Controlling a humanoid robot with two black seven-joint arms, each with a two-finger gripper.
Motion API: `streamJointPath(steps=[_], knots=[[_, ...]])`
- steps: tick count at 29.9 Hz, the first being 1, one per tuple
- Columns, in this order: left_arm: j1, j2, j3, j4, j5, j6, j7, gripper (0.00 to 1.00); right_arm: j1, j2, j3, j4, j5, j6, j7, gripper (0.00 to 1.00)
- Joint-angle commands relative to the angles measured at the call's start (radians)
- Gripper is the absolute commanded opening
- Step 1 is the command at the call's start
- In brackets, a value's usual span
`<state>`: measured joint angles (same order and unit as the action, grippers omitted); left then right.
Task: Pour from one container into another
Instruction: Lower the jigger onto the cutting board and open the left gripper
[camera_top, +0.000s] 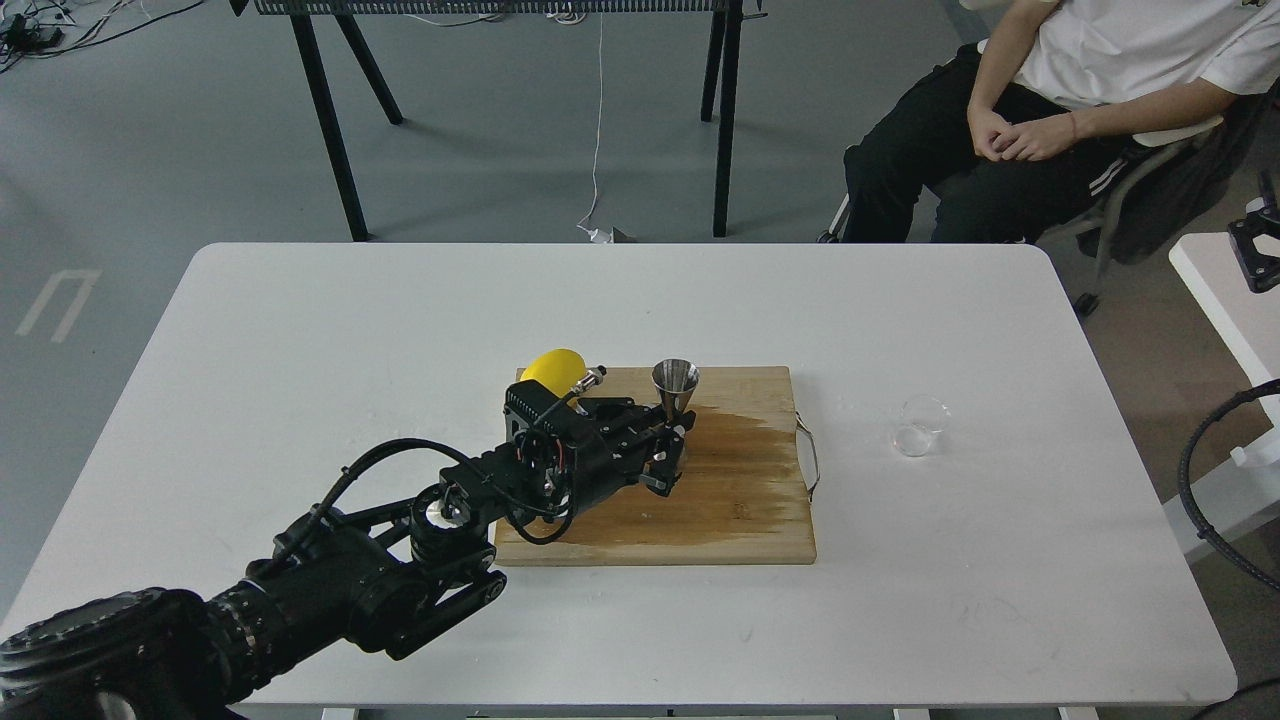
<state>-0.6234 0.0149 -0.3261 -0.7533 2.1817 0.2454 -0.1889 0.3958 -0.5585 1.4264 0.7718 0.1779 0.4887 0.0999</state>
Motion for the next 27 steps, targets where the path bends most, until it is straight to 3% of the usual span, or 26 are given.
streamJointPath(steps=[1, 9, 15, 27], knots=[[0.008, -0.010, 0.001, 0.000, 0.000, 0.000, 0.006, 0.34, 0.000, 0.000, 0.000, 0.000, 0.000, 0.000, 0.000, 1.00], [0.011, -0.007, -0.005, -0.001, 0.000, 0.000, 0.011, 0.43, -0.002, 0.000, 0.002, 0.000, 0.000, 0.000, 0.000, 1.00], [0.014, 0.013, -0.001, -0.017, 0.000, 0.012, 0.000, 0.65, -0.005, 0.000, 0.002, 0.000, 0.000, 0.000, 0.000, 1.00], [0.022, 0.086, -0.001, -0.086, 0.000, 0.034, -0.024, 0.73, -0.011, 0.000, 0.002, -0.003, 0.000, 0.000, 0.000, 1.00]])
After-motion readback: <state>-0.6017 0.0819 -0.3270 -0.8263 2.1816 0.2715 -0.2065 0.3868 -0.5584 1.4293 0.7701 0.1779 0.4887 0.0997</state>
